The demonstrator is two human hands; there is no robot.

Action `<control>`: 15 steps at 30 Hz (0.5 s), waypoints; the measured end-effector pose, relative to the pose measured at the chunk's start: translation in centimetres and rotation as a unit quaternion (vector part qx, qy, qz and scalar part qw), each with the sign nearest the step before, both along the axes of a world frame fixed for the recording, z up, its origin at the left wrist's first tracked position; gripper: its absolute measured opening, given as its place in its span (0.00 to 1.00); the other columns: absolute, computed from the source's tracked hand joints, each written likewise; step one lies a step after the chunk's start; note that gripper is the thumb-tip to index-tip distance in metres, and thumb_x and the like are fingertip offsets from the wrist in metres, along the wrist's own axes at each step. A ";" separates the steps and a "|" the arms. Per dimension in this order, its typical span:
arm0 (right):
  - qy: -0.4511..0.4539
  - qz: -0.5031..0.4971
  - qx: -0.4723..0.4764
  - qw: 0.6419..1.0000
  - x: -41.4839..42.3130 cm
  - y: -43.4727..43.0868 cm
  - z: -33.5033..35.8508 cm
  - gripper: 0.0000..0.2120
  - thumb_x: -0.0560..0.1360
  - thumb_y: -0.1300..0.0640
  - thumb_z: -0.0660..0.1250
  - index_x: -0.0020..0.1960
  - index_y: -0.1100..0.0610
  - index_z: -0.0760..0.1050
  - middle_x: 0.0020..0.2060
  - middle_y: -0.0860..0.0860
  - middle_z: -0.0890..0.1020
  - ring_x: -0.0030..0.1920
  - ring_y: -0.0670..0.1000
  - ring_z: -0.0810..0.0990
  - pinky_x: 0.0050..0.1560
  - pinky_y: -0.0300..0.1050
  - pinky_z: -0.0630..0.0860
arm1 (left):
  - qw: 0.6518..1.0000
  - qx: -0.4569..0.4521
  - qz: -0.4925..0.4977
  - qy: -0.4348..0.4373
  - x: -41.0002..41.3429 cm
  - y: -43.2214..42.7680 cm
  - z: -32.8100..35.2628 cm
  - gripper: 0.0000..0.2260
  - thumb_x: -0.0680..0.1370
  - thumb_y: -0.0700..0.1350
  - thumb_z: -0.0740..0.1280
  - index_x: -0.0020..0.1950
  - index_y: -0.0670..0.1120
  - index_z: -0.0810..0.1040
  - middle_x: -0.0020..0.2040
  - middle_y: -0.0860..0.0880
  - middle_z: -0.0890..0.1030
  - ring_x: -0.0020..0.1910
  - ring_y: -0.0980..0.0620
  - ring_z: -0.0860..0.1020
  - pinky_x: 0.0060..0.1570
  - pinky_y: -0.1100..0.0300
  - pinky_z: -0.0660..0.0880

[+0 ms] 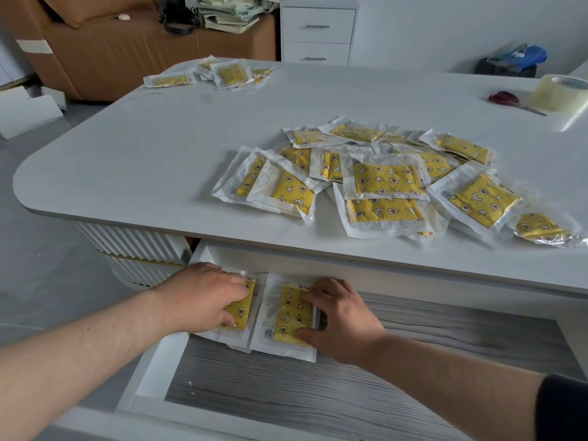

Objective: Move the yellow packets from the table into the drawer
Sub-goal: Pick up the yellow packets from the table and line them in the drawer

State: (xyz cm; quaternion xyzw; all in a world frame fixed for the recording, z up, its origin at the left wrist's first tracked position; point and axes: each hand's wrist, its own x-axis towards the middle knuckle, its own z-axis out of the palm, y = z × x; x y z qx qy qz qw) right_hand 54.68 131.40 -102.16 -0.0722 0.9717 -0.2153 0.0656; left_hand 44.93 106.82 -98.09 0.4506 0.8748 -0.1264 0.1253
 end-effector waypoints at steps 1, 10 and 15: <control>-0.001 -0.001 -0.001 1.000 0.0 0.0 0.0 0.32 0.71 0.36 0.68 0.72 0.46 0.69 0.68 0.44 0.68 0.70 0.48 0.61 0.71 0.41 0.59 | 1.000 0.004 0.001 -0.004 0.0 -0.1 -0.1 0.15 0.76 0.61 0.64 0.55 0.52 0.75 0.54 0.58 0.76 0.53 0.55 0.76 0.53 0.61 0.69; -0.009 -0.011 0.001 1.000 0.0 -0.2 0.2 0.33 0.70 0.35 0.68 0.72 0.46 0.68 0.68 0.45 0.67 0.70 0.47 0.60 0.72 0.42 0.58 | 1.000 -0.005 0.003 -0.021 0.0 -0.1 0.1 0.15 0.76 0.59 0.65 0.58 0.52 0.74 0.59 0.59 0.76 0.59 0.56 0.74 0.63 0.54 0.71; -0.001 -0.018 -0.012 1.000 0.0 -0.5 1.0 0.33 0.70 0.35 0.67 0.72 0.46 0.67 0.67 0.44 0.68 0.69 0.47 0.61 0.71 0.41 0.60 | 0.999 0.002 0.032 -0.023 0.6 0.2 1.2 0.21 0.77 0.60 0.62 0.67 0.53 0.71 0.69 0.57 0.70 0.68 0.55 0.68 0.68 0.55 0.66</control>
